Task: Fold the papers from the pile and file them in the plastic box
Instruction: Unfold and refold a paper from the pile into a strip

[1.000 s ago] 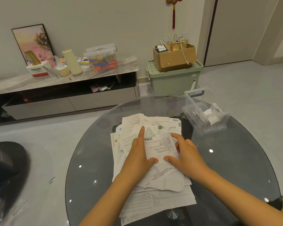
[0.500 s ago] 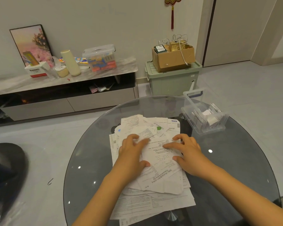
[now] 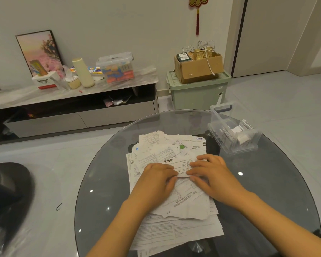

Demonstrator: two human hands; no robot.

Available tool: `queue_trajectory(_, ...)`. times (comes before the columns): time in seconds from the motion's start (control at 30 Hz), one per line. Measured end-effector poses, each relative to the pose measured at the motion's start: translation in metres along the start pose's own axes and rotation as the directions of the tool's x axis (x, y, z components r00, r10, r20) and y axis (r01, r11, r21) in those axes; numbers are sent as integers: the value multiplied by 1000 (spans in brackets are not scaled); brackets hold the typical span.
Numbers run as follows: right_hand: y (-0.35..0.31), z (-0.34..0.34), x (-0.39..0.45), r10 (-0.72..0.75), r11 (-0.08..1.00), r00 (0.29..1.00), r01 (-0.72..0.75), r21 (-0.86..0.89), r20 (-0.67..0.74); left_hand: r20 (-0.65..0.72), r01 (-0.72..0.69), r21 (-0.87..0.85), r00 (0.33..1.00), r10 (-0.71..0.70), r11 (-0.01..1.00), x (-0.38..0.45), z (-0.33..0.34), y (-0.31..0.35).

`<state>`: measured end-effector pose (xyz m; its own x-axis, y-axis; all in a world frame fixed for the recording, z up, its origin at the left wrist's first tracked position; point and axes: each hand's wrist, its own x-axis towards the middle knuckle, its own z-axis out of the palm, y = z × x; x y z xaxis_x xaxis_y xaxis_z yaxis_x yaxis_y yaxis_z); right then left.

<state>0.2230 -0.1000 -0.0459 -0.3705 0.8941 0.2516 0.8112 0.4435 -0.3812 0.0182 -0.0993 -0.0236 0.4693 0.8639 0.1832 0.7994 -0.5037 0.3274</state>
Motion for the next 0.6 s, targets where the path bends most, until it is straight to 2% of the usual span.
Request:
queue_trajectory(0.1,-4,-2,-1,-6,1000,994,7,13,-112,-54,-4,-63,999,1,998,1,-3,4)
queue_trajectory(0.2,-9,-6,-3,81,994,989,-70,89,-125,-59,76,-183,994,-88,980,-1,-8,10)
queue_trajectory(0.47,-15,2,-6,223,945,975,-221,240,17,83,238,-248,971,-225,939,0,2,8)
queue_trajectory(0.6,-17,3,-5,223,951,973,-230,206,59,166,274,-203,956,-243,940,2,9,7)
